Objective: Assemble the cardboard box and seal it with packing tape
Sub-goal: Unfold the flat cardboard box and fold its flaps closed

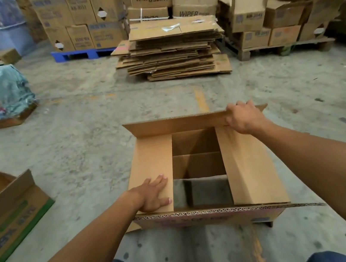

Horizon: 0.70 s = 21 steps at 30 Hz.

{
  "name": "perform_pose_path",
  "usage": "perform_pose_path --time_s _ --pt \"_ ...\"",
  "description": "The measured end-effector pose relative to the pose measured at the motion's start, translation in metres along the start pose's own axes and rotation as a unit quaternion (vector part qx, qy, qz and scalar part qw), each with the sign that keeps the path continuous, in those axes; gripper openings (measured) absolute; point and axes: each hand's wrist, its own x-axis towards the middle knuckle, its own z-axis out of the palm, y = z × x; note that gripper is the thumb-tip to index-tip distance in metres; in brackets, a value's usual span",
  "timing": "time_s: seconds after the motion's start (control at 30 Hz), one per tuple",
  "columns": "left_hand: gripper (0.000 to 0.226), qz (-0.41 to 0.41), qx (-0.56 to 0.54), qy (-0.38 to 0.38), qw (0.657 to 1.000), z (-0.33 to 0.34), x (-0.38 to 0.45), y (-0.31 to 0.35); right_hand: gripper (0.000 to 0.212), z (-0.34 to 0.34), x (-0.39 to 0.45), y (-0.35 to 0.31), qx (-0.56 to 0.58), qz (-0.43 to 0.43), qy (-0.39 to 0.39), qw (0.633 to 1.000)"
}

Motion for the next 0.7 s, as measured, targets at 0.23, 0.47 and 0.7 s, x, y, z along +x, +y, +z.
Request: perform_pose_path --time_s 0.23,0.47,0.7 --pt "0.077 0.013 -0.118 0.020 0.993 -0.057 -0.021 0.018 0.067 0.081 -0.036 0.031 -0.052 -0.027 -0.240 0.969" --pt "0.090 0.099 -0.168 -0.163 0.967 -0.104 -0.069 0.015 0.075 0.070 -0.025 0.010 -0.002 -0.001 -0.367 0.930" --pt "0.063 0.022 -0.032 0.162 0.986 -0.072 -0.039 -0.008 0.082 0.122 -0.031 0.005 -0.010 0.053 -0.401 0.914"
